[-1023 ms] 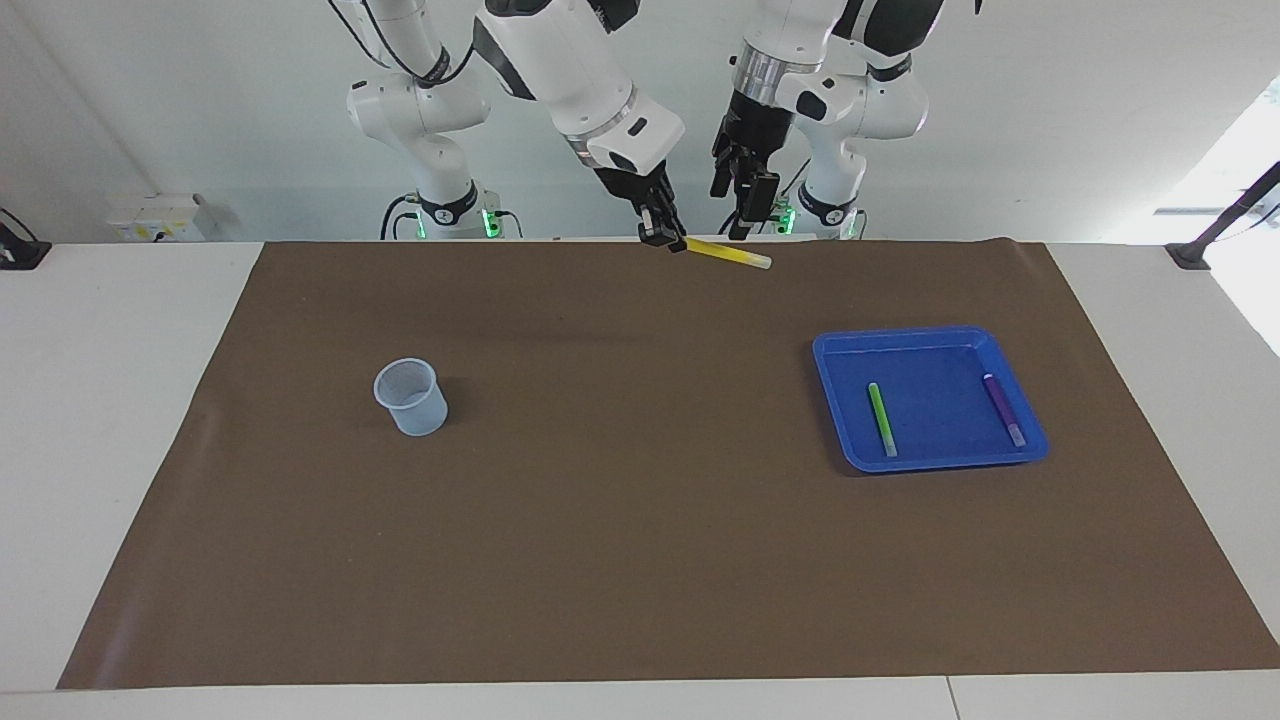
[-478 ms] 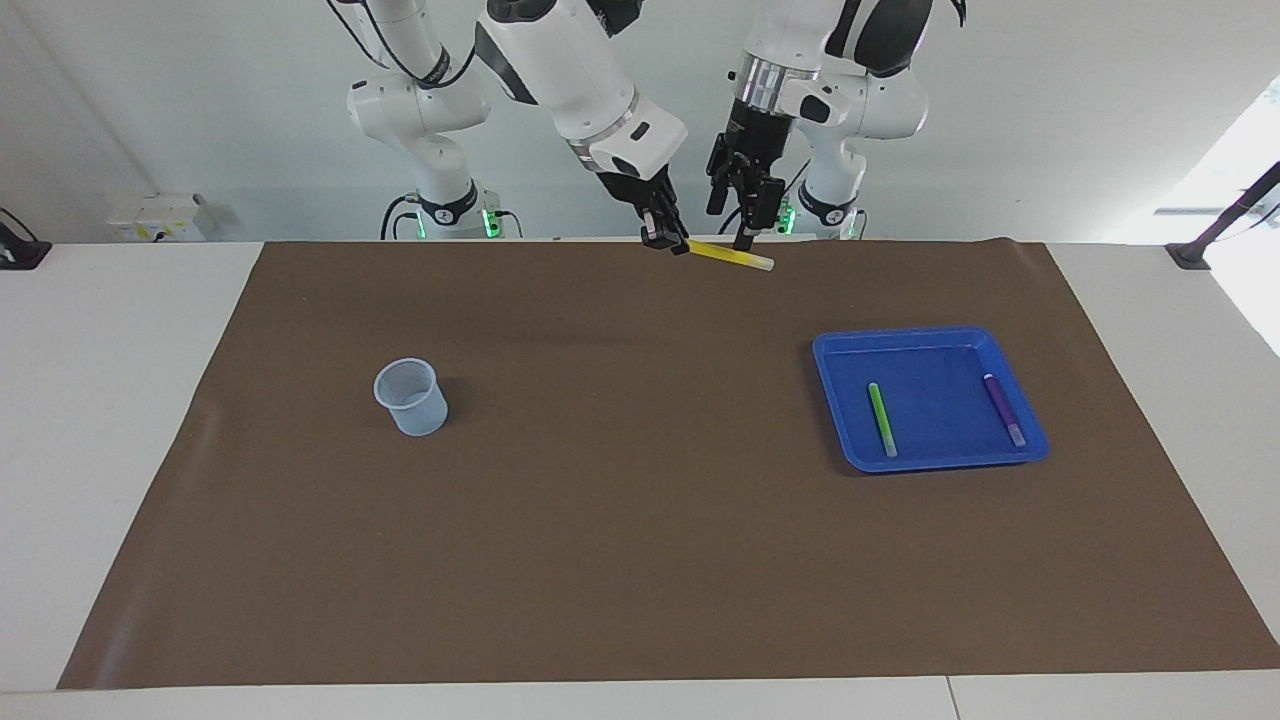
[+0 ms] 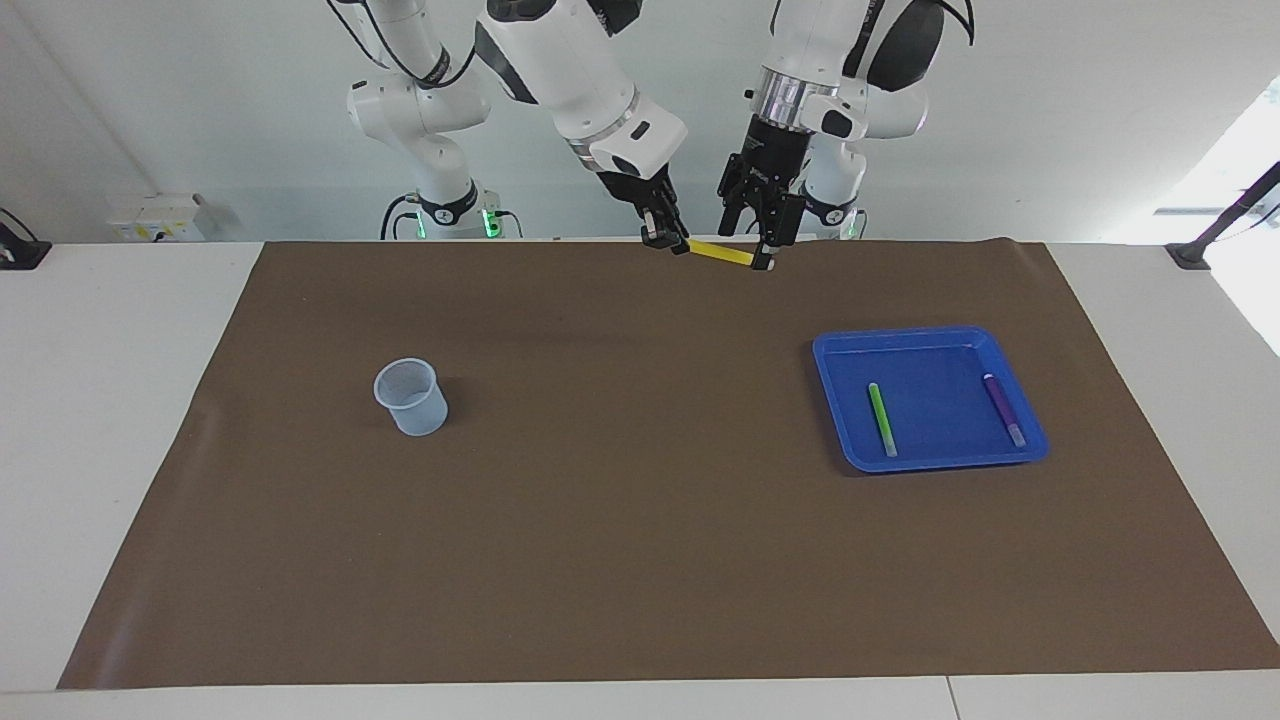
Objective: Right arm passes pens to left for tray arrangement
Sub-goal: 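Grasp the yellow pen with the left gripper from the right gripper, then lower the yellow pen into the tray while the right gripper withdraws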
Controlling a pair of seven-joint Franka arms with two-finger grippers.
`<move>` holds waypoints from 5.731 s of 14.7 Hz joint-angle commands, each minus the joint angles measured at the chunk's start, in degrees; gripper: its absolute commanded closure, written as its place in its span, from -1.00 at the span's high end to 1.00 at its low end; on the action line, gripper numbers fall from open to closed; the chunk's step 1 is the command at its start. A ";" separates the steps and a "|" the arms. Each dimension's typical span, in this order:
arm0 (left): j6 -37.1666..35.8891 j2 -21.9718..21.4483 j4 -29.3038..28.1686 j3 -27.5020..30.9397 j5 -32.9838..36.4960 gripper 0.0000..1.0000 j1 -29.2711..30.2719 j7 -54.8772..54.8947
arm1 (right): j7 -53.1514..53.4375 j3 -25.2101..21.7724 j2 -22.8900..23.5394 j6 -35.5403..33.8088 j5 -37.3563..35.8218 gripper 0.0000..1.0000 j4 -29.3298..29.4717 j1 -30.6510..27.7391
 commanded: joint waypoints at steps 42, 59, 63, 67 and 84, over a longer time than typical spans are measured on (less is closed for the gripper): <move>1.56 4.43 -2.65 0.46 -0.80 -1.00 18.78 51.13 | 10.05 -13.13 -3.42 -1.02 -10.96 1.00 0.12 -0.88; 5.07 23.24 -4.94 0.90 4.54 -1.00 32.51 130.99 | 61.74 -21.57 -4.91 -3.29 -20.03 1.00 -3.83 -9.67; 8.58 25.53 -5.29 0.99 5.70 -1.00 33.38 132.85 | 69.03 -23.07 -4.47 -10.23 -21.69 1.00 -1.46 -9.67; 11.31 26.93 -6.25 0.99 7.10 -1.00 34.96 134.43 | 72.73 -22.99 -5.52 -16.56 -22.93 1.00 -1.10 -9.58; -4.48 26.15 1.89 0.90 7.02 1.00 35.58 133.38 | 69.67 -24.22 -7.81 -16.84 -20.74 1.00 -3.21 -9.32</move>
